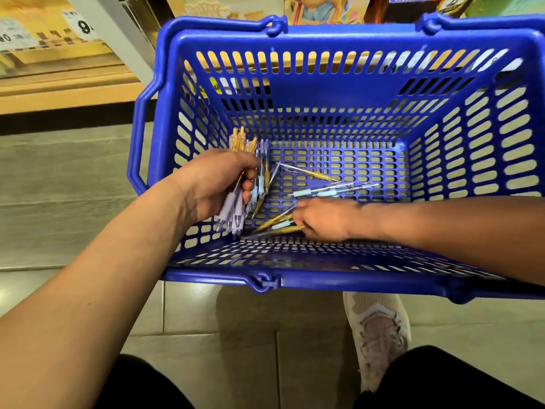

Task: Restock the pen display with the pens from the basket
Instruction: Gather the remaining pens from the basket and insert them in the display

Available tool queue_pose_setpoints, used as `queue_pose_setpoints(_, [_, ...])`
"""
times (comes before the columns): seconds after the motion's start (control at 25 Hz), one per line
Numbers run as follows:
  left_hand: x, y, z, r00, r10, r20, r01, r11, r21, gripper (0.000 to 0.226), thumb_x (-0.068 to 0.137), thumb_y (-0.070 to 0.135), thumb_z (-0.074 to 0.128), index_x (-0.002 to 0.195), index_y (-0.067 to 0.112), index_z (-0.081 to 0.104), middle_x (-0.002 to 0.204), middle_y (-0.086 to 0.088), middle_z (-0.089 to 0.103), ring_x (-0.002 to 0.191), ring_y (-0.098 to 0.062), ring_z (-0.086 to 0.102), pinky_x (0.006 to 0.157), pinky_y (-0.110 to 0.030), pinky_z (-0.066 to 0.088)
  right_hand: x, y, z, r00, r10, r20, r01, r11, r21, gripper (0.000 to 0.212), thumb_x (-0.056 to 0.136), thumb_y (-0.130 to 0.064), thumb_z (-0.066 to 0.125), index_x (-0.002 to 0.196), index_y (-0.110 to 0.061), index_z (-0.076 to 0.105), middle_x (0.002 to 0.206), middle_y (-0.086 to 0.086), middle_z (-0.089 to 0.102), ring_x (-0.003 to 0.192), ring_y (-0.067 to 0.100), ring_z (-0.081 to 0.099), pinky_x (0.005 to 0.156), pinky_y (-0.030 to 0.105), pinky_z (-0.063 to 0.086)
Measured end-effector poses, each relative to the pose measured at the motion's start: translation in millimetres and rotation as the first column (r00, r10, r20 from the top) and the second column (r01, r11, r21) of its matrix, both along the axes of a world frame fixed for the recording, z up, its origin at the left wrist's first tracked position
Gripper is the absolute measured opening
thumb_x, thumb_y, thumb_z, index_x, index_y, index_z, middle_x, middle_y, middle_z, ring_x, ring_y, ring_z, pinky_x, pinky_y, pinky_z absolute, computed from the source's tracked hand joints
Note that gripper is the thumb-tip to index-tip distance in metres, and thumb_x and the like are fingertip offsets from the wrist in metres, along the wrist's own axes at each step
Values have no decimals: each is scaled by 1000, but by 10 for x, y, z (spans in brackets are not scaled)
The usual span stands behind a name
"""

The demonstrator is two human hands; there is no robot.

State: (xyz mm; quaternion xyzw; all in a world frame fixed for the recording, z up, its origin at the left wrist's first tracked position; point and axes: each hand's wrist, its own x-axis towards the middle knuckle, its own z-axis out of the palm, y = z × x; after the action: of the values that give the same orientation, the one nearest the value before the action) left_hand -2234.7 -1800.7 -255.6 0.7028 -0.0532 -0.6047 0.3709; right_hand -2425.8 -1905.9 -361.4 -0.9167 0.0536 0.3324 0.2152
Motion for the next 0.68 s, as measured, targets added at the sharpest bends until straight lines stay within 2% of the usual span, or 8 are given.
queue_pose_setpoints(0.12, [-13,-6,-21,1000,28,12,-28,1000,-2,5,102,14,58,103,9,60,70,1,65,56,-9,56,58,-27,51,49,-215,16,930,-364,49,341,906,251,16,100,-29,59,111,-21,68,101,-5,70,86,8,64,83,24,52])
queue_pose_setpoints(0.24, [-49,-11,-34,999,-15,50,15,1000,-10,9,103,15,57,109,8,58,83,-3,71,64,-11,61,62,-27,52,133,-468,158,733,-680,-20,588,618,523,15,93,-32,69,104,-24,75,88,-6,77,76,4,72,73,20,58])
queue_pose_setpoints(0.32, [-81,-20,-52,992,-61,114,62,998,-3,10,105,16,55,107,7,58,97,-9,73,75,-14,65,67,-29,55,207,-529,278,641,-766,-39,594,463,658,14,94,-29,68,103,-22,76,89,-4,77,77,6,73,71,18,58])
queue_pose_setpoints(0.4, [-98,-23,-74,980,-89,176,87,996,18,13,105,17,54,108,5,59,108,-13,74,84,-18,66,81,-37,59,300,-541,379,576,-811,-100,573,314,757,15,97,-26,65,103,-18,76,87,0,77,78,10,73,71,18,58])
queue_pose_setpoints(0.48, [-103,-19,-81,987,-75,142,73,997,21,16,106,16,53,111,3,61,112,-16,73,88,-22,67,92,-46,57,404,-517,456,533,-821,-204,548,152,823,17,98,-22,62,103,-14,76,83,1,75,75,10,71,69,17,57])
queue_pose_setpoints(0.52, [-108,-15,-76,993,-62,96,61,998,13,17,106,15,52,111,2,62,112,-17,73,88,-23,69,92,-47,58,453,-496,476,532,-812,-242,530,95,843,17,99,-21,61,103,-12,75,82,2,73,74,10,69,68,17,56])
queue_pose_setpoints(0.6, [-116,-6,-47,1000,-22,-14,22,1000,-13,21,106,14,49,115,2,65,112,-18,74,90,-24,72,83,-42,62,527,-467,517,534,-806,-256,509,64,858,18,99,-21,61,100,-12,77,81,2,72,72,10,67,67,18,55])
queue_pose_setpoints(0.68, [-124,-2,-13,994,6,-106,-10,999,-41,27,107,16,47,120,2,66,108,-17,75,90,-24,72,81,-41,63,569,-460,547,523,-821,-230,507,83,858,18,97,-24,63,97,-16,79,78,-1,71,70,9,65,66,18,55])
